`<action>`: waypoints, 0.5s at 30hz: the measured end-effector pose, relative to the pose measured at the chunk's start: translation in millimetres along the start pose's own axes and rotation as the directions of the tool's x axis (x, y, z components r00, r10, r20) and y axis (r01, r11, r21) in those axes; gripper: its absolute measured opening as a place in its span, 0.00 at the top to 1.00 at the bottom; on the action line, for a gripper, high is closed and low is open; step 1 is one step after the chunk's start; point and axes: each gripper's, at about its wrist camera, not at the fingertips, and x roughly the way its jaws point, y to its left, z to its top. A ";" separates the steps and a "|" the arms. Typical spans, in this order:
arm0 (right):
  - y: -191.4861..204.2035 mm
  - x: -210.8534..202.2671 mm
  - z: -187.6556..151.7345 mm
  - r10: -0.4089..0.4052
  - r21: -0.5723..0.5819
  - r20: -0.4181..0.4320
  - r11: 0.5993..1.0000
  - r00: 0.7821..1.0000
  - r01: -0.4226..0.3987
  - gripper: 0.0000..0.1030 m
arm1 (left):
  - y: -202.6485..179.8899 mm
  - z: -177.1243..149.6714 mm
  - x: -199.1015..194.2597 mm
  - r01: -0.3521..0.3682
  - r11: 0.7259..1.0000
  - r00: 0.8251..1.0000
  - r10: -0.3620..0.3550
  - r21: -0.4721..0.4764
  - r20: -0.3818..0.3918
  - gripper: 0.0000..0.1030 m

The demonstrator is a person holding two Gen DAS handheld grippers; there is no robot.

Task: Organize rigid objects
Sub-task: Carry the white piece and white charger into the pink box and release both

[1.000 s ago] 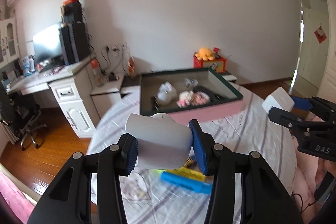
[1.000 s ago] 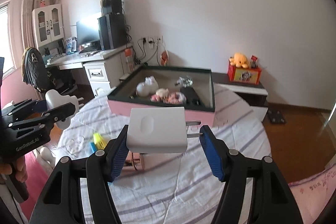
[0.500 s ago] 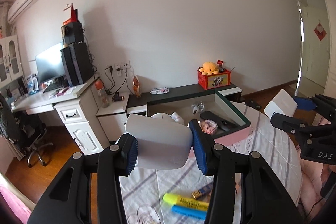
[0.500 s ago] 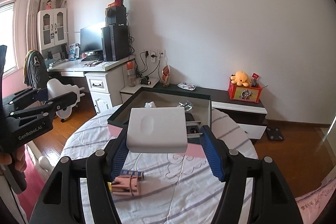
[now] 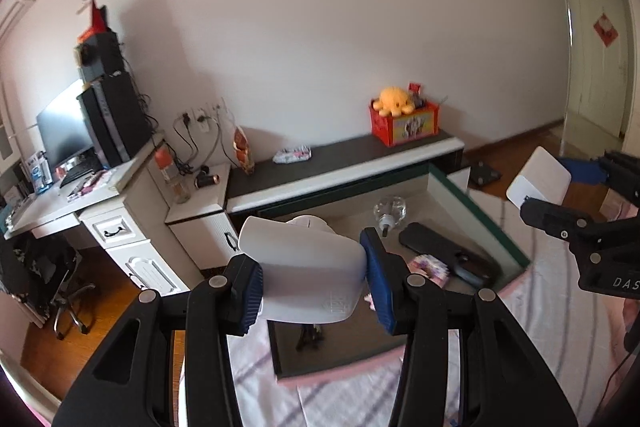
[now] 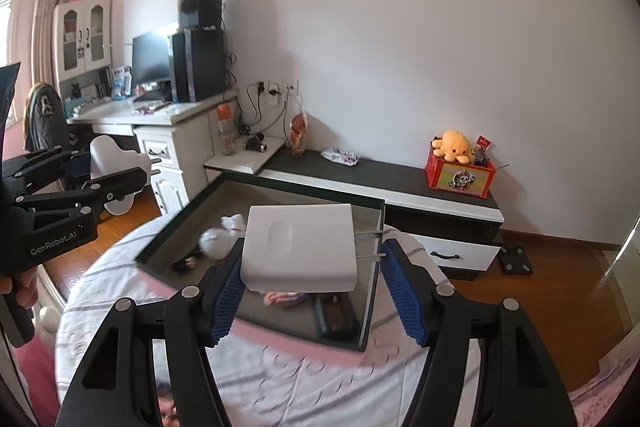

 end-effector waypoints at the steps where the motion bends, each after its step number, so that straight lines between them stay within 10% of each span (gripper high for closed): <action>1: -2.6 11.8 2.1 -0.001 -0.002 -0.017 1.000 1.000 0.001 0.35 | -1.5 3.5 17.1 0.021 1.000 0.999 -0.021 0.004 -0.026 0.56; 15: -20.0 151.9 -2.1 0.010 -0.035 -0.249 0.999 0.969 -0.019 0.35 | -18.9 19.7 160.3 0.059 0.995 0.970 -0.038 0.082 -0.240 0.55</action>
